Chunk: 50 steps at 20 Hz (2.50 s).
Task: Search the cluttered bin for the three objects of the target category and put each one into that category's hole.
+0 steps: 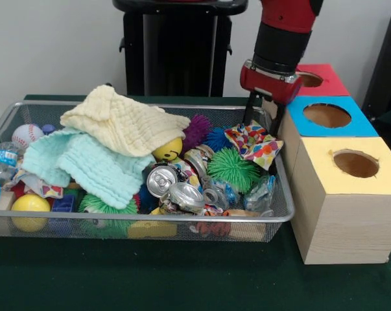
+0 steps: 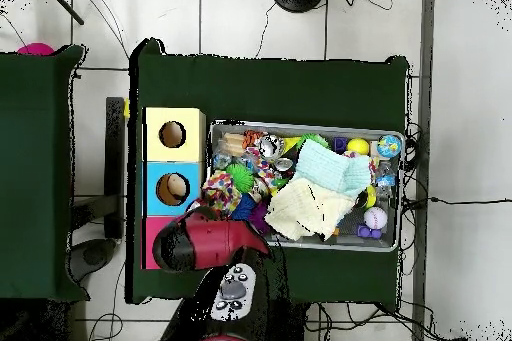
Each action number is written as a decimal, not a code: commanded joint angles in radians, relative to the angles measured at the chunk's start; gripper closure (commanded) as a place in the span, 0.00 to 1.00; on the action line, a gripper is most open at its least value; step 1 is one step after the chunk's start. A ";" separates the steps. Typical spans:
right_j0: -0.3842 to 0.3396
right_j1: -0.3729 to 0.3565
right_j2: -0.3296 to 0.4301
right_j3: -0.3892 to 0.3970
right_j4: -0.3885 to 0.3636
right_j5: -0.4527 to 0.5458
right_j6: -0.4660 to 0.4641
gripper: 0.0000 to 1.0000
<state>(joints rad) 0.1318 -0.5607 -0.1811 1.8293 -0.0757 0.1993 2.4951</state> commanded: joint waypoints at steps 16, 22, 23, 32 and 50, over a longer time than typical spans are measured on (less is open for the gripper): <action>-0.009 0.279 0.026 -0.391 -0.072 0.037 0.074 0.00; -0.006 0.309 0.017 -0.401 -0.065 -0.015 0.104 0.00; -0.005 0.311 0.014 -0.405 -0.066 -0.013 0.103 0.00; -0.030 0.339 0.036 -0.436 -0.107 0.003 0.035 0.00; -0.053 0.434 0.048 -0.502 -0.193 -0.019 0.014 0.00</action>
<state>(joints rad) 0.1848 -0.4919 -0.2220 1.5769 -0.1884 0.5879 2.4938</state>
